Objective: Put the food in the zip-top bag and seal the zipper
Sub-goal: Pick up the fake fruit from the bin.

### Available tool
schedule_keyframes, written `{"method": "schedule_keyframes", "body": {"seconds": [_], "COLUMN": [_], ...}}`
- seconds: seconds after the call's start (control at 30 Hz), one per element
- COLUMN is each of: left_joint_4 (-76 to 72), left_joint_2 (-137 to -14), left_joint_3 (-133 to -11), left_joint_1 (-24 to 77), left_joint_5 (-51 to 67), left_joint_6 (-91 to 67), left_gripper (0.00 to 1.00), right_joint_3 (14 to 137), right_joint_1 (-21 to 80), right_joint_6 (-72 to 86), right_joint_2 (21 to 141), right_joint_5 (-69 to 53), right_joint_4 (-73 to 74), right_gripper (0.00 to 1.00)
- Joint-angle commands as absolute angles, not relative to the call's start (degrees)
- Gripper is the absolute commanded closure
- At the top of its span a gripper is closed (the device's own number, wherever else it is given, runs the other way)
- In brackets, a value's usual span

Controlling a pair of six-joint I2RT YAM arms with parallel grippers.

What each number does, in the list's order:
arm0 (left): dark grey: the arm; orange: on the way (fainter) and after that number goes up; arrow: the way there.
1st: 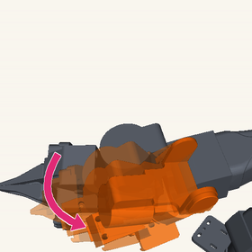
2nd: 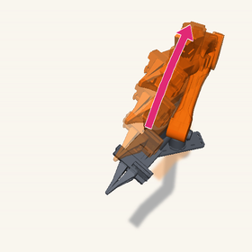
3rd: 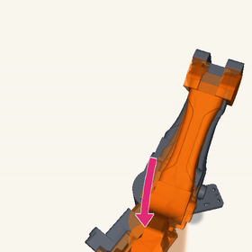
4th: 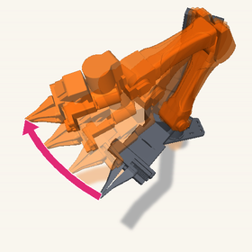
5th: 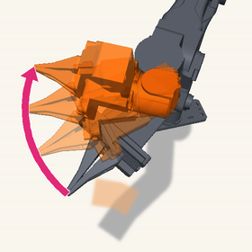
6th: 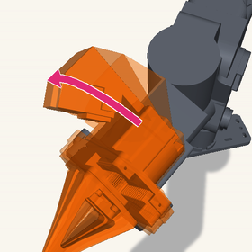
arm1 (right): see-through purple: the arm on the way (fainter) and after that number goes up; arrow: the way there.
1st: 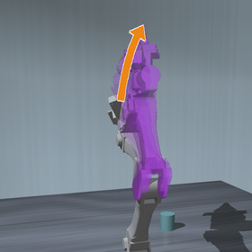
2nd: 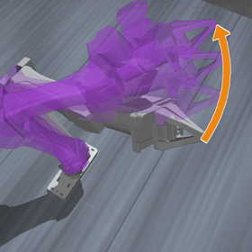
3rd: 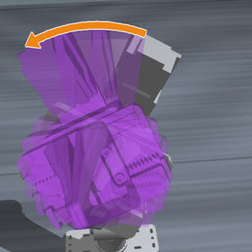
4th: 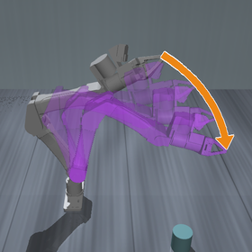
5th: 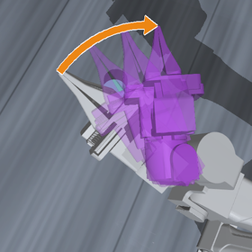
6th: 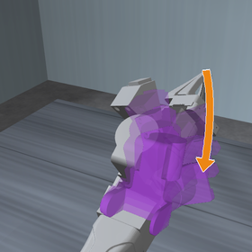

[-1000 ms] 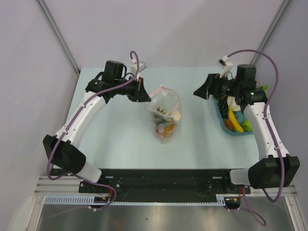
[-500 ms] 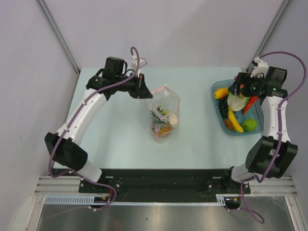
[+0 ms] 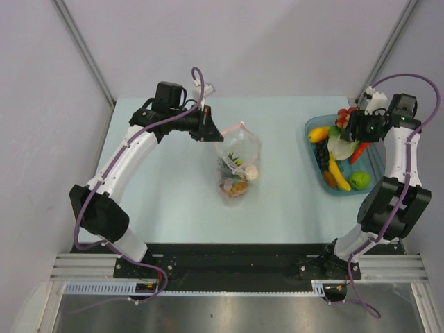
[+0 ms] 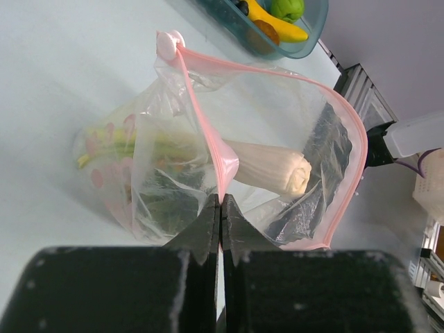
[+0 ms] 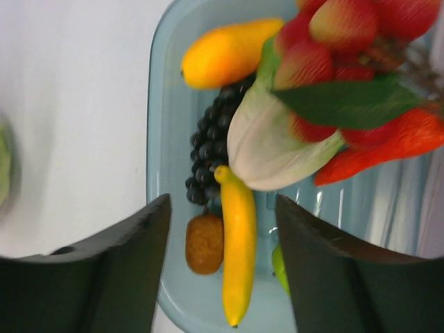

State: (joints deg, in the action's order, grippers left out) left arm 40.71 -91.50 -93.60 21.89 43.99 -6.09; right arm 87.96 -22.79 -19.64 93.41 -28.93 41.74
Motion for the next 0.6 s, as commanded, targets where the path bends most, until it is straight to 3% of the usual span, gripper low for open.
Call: {"method": "schedule_keyframes", "body": {"seconds": [0.0, 0.57], "left_joint_4": [38.2, 38.9], "left_joint_2": [-92.4, -93.2], "left_joint_3": [-95.7, -94.9], "left_joint_1": [21.9, 21.8], "left_joint_5": [46.2, 47.2], "left_joint_6": [-6.9, -6.6], "left_gripper": [1.0, 1.0], "right_joint_3": [85.2, 76.9], "right_joint_1": [-22.2, -19.5], "right_joint_6": [-25.3, -29.5], "right_joint_2": [95.0, 95.1], "right_joint_5": [-29.0, -21.3], "right_joint_4": [51.9, 54.9], "right_gripper": [0.39, 0.36]}}
